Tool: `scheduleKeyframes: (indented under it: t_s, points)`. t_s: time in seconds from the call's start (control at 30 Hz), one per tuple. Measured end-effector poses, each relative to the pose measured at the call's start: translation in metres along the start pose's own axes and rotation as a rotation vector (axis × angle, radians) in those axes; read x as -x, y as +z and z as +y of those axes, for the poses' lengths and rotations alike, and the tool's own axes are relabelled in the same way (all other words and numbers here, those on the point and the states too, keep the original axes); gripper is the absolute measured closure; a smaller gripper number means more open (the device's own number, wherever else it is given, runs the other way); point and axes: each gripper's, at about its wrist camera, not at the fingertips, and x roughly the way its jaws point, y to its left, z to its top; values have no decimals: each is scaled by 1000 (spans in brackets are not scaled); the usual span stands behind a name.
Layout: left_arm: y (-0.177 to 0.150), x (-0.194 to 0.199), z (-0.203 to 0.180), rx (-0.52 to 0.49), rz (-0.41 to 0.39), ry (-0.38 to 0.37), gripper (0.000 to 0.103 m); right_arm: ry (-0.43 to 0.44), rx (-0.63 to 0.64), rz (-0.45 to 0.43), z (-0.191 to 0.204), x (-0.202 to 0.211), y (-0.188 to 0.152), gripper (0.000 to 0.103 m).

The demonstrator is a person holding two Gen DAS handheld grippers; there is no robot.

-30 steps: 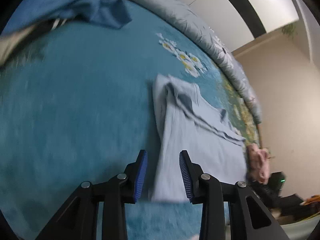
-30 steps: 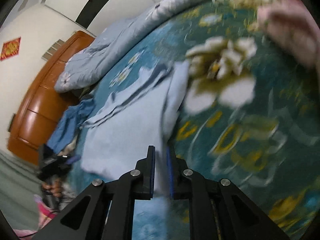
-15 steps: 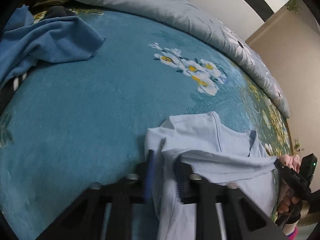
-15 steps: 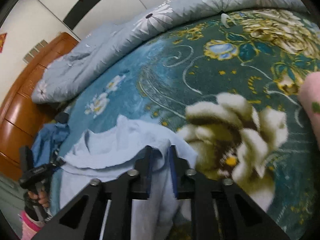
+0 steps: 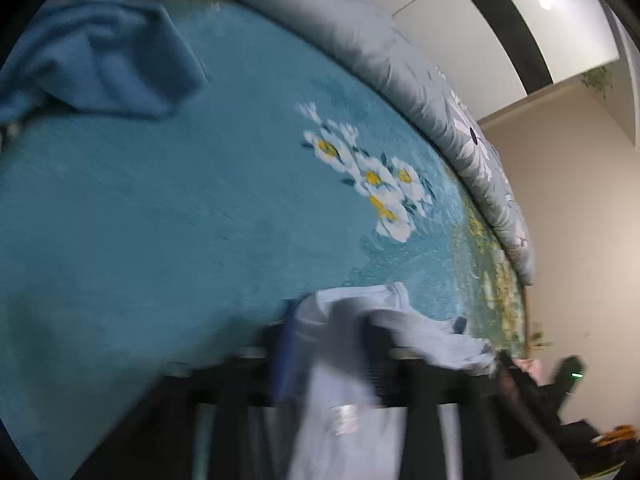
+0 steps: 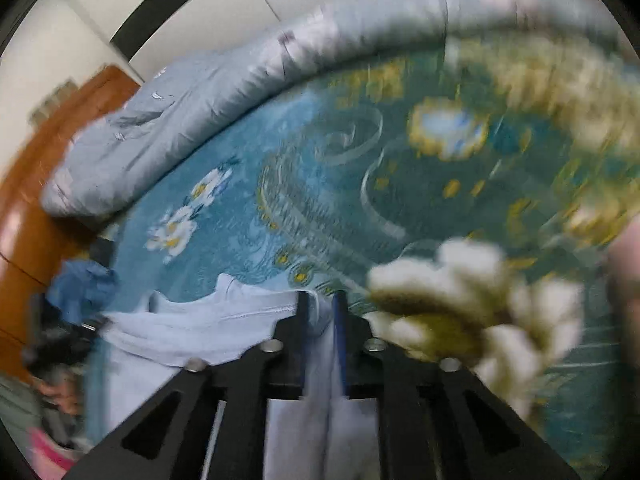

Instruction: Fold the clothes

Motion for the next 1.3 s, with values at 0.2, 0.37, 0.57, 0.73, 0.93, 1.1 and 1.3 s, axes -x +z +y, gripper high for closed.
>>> scheduleKeyframes:
  t_s: [0.2,0.37,0.57,0.73,0.93,1.1,1.3]
  points:
    - [-35,26,-17,-130,-94,130,42,-109,215,-148,54,54,-20,67]
    - [-69,40,-25,-207,-143,223,35,-101,341,-170,95,66,-47,64]
    - [-99,44,-23,-251,-128,278,33,-18,447,-114,140,52,-75,64]
    - [-117,50,-17,-278,-113,287,32,33,531,-76,172,39,-92,60]
    - [-122,51,-17,-298,-115,265,31,69,573,-53,193,33,-102,43]
    - [-122,49,-16,-302,-108,260,31,77,583,-41,200,27,-103,42]
    - [-121,46,-15,-302,-102,264,31,87,588,-36,203,26,-105,36]
